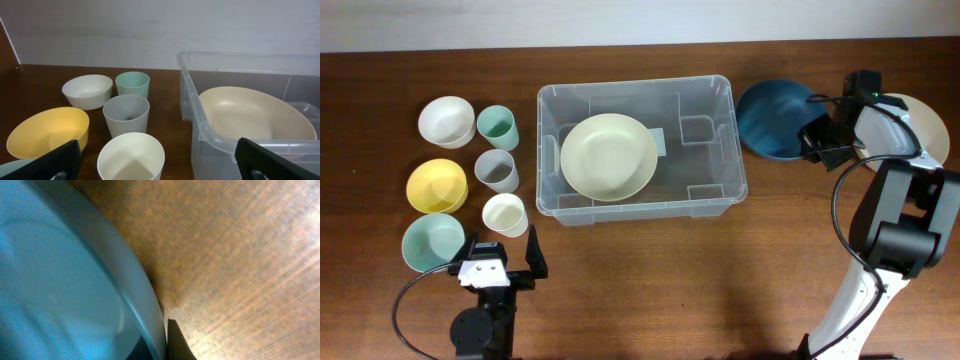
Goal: Pack container
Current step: 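Grasp the dark teal plate's rim with the right gripper, then carry the teal plate and lay it on the cream plate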
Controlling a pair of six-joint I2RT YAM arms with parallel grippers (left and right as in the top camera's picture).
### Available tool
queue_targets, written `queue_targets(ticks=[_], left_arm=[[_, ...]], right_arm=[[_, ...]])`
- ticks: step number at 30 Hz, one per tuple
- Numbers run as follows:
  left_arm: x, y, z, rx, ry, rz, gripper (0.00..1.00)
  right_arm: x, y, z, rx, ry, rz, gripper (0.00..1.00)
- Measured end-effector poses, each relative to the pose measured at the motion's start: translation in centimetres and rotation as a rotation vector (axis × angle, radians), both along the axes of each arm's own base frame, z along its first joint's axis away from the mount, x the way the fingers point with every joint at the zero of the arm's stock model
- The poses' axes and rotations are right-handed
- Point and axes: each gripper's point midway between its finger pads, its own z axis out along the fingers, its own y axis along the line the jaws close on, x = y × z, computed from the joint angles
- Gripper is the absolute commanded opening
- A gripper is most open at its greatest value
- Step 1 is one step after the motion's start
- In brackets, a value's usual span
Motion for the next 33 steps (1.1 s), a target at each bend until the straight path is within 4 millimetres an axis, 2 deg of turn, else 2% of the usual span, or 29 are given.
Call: queue_targets(ticks=[6, 10, 13, 15, 20, 23, 25, 27, 28, 31, 33], left_arm=[[0.0, 0.0, 0.0, 0.0, 0.0, 0.0, 0.99], [0.0, 0.0, 0.0, 0.0, 0.0, 0.0, 0.99], [0.0, 0.0, 0.0, 0.0, 0.0, 0.0, 0.99], [0.0, 0.0, 0.0, 0.0, 0.0, 0.0, 0.99], [0.0, 0.0, 0.0, 0.0, 0.0, 0.0, 0.99], [0.0, 0.0, 0.0, 0.0, 0.0, 0.0, 0.99], [0.0, 0.0, 0.0, 0.0, 0.0, 0.0, 0.99], [0.0, 0.0, 0.0, 0.0, 0.0, 0.0, 0.99], [0.0, 0.0, 0.0, 0.0, 0.0, 0.0, 0.99], [0.0, 0.0, 0.0, 0.0, 0.0, 0.0, 0.99], [0.0, 0.0, 0.0, 0.0, 0.0, 0.0, 0.99]], right_arm=[[1.3, 0.1, 0.5, 0.041, -0.062, 0.0, 0.04], [3.0, -0.1, 2.6, 0.109, -0.139, 0.004, 0.04], [5.1, -0.9, 6.1, 0.165, -0.241, 0.021, 0.04], [6.4, -1.5, 9.7, 0.196, -0.319, 0.031, 0.04], [7.5, -1.4, 17.0, 0.217, -0.438, 0.091, 0.04], [6.4, 1.6, 20.7, 0.232, -0.446, 0.193, 0.04], [5.4, 5.1, 22.7, 0.237, -0.442, 0.301, 0.04], [4.3, 9.6, 24.0, 0.237, -0.442, 0.445, 0.04], [3.5, 13.0, 24.4, 0.237, -0.437, 0.545, 0.04], [2.1, 19.2, 24.0, 0.212, -0.412, 0.721, 0.04], [0.9, 23.8, 22.7, 0.19, -0.382, 0.84, 0.04]])
